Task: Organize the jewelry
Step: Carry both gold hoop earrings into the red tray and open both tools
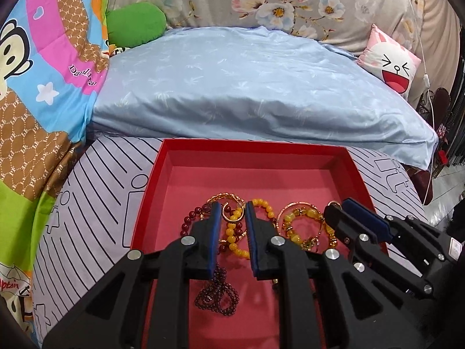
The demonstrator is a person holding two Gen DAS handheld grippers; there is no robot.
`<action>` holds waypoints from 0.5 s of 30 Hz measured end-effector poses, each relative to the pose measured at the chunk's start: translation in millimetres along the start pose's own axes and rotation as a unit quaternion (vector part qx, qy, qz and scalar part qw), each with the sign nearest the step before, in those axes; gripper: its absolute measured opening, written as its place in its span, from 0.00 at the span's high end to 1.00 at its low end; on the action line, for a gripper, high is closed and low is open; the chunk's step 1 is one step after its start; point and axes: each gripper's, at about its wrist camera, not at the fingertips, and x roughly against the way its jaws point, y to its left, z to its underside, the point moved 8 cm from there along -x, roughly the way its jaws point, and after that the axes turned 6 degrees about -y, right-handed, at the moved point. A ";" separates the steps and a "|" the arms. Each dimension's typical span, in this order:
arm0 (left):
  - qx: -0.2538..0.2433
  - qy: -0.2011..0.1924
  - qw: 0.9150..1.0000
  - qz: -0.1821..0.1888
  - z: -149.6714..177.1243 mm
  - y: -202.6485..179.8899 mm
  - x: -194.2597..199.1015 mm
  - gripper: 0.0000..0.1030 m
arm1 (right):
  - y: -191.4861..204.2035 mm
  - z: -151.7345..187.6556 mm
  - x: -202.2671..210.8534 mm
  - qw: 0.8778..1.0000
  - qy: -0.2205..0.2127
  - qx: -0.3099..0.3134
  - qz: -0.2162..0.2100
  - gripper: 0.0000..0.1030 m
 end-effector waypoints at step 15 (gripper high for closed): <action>-0.012 0.013 1.000 -0.024 32.2 9.4 13.4 0.70 | 8.2 33.3 26.2 1.000 0.002 -0.002 -0.002 0.65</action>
